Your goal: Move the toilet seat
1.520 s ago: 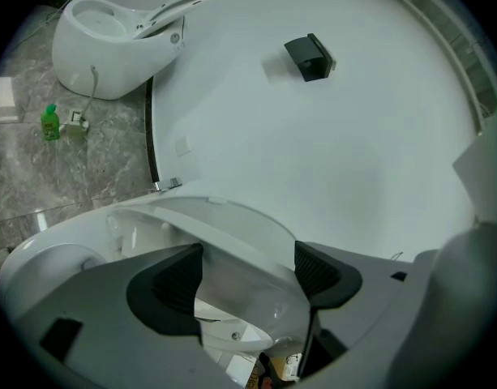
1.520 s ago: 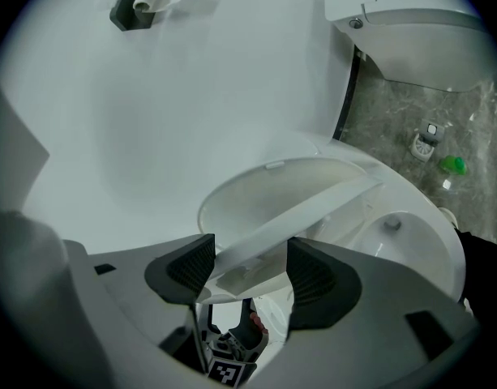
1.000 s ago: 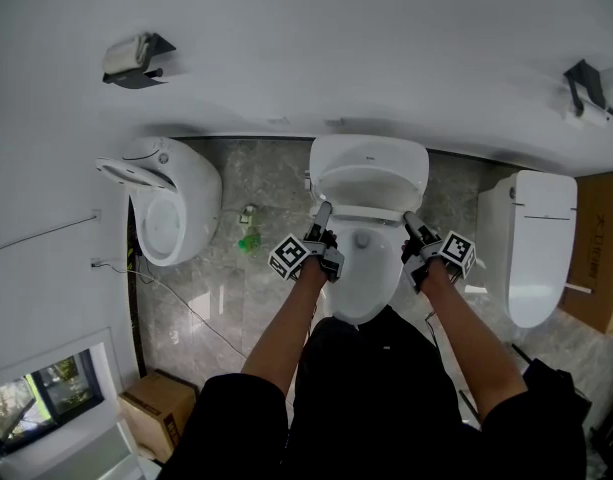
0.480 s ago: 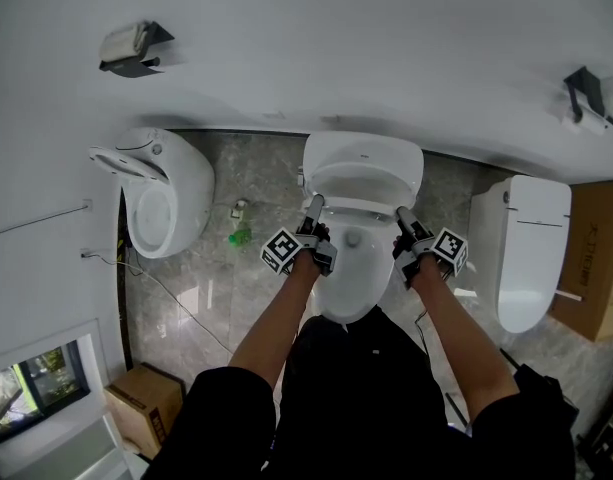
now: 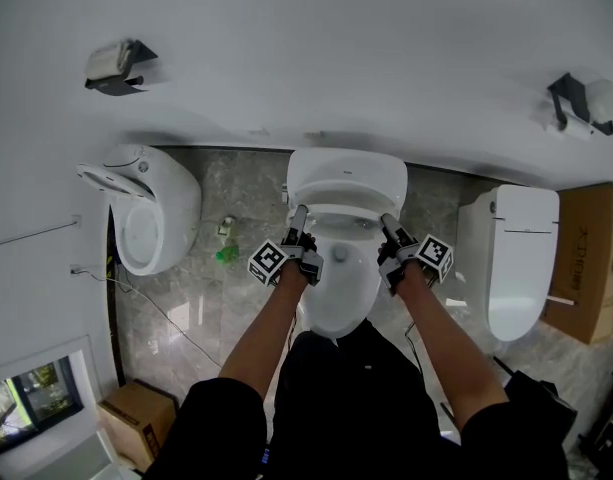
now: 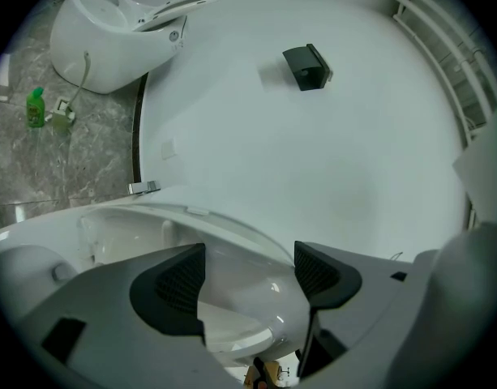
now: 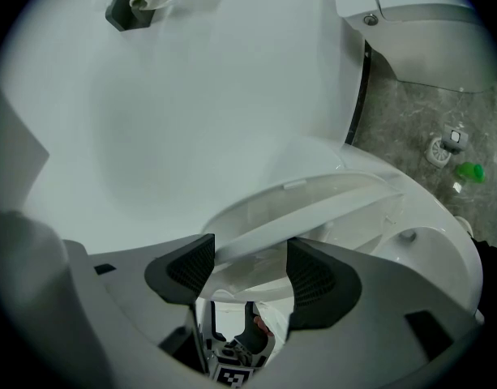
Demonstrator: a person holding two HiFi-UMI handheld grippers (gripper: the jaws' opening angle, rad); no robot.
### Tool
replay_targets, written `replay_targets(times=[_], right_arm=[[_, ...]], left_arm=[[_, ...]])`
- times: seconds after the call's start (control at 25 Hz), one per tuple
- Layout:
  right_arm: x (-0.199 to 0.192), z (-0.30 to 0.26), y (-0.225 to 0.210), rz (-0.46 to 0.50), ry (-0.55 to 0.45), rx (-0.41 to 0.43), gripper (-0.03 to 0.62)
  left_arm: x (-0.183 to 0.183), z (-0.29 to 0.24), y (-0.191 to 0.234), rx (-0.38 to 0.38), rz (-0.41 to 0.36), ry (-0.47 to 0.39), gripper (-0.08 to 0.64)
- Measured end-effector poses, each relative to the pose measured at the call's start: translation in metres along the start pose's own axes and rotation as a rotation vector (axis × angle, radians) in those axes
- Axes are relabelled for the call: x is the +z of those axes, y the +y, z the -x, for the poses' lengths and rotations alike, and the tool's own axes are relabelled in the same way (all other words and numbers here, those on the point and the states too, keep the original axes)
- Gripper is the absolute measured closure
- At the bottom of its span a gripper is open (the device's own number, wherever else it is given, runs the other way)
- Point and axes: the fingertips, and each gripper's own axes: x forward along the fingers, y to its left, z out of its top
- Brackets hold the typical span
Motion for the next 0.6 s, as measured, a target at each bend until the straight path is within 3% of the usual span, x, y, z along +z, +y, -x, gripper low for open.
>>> replay_targets(times=[0.6], right_arm=[[0.017,-0.017,0.002,-0.008,-0.024,-0.002,0.311]], left_arm=[[0.007,-0.022,-0.002,-0.002,-0.007,-0.006,0.213]])
